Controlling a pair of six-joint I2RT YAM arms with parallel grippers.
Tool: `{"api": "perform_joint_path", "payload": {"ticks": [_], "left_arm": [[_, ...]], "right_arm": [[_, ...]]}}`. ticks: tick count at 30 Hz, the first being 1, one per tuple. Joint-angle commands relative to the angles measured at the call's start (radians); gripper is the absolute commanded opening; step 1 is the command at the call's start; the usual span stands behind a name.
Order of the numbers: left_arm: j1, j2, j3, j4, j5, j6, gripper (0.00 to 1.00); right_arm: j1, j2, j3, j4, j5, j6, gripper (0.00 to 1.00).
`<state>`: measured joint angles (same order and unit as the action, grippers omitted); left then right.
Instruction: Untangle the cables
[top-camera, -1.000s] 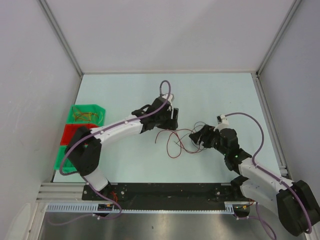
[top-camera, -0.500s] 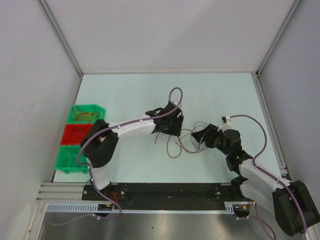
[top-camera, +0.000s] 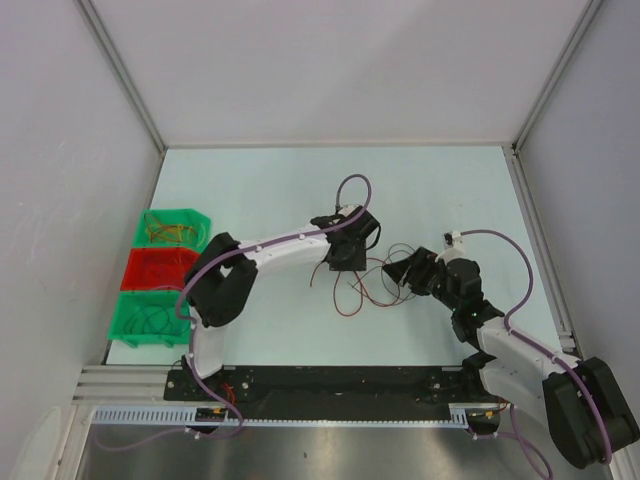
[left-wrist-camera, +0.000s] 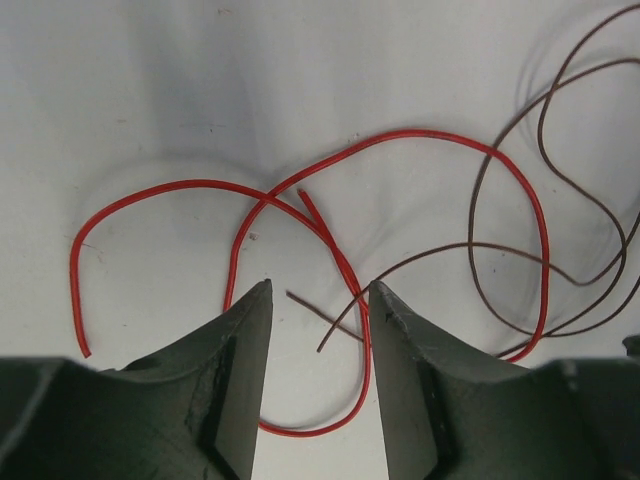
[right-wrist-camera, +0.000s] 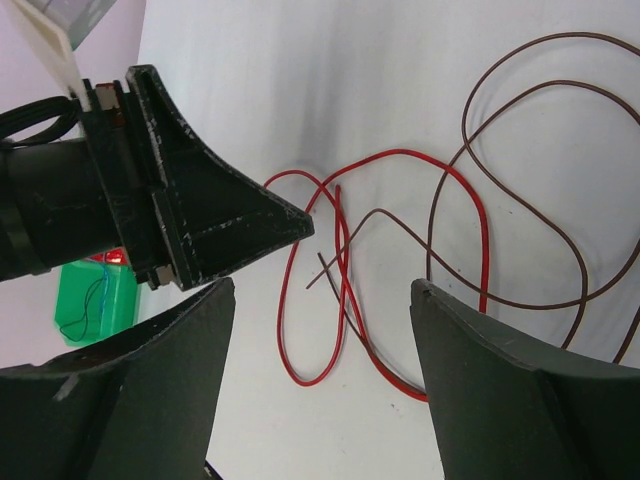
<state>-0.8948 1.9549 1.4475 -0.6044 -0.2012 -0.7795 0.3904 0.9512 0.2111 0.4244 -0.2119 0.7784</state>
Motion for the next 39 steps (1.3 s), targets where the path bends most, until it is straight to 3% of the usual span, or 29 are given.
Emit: {"api": "perform_joint_path", "payload": {"ticks": [1,7,16,22,23,26,39], "left_arm": [[-0.004,0.041,0.071,-0.054,-0.041,-0.133,0.47],[-0.001,0.093,0.108,-0.058,-0.049,-0.153,0.46],[0.005,0.160,0.145,-0.035,-0.006,-0.106,0.35],[0.004,0.167,0.148,-0.044,-0.033,-0.080,0.21],[0.005,0.164,0.148,-0.044,-0.035,-0.076,0.12],[0.005,0.162,0.160,-0.054,-0.041,-0.055,0.00],[0.040,0.016,0.231,-0.092,-0.078,0.048,0.00]], "right_arm": [[-0.004,0.000,-0.001,0.053,-0.004,0.005,0.75],[-0.004,0.012,0.001,0.057,-0.009,0.010,0.75],[-0.002,0.072,0.025,0.066,-0.049,-0.005,0.75],[-0.005,0.080,0.028,0.070,-0.052,-0.008,0.75],[-0.005,0.087,0.030,0.070,-0.055,-0.008,0.75],[-0.004,0.095,0.034,0.071,-0.057,-0.007,0.75],[-0.004,0.107,0.045,0.056,-0.047,0.001,0.75]]}}
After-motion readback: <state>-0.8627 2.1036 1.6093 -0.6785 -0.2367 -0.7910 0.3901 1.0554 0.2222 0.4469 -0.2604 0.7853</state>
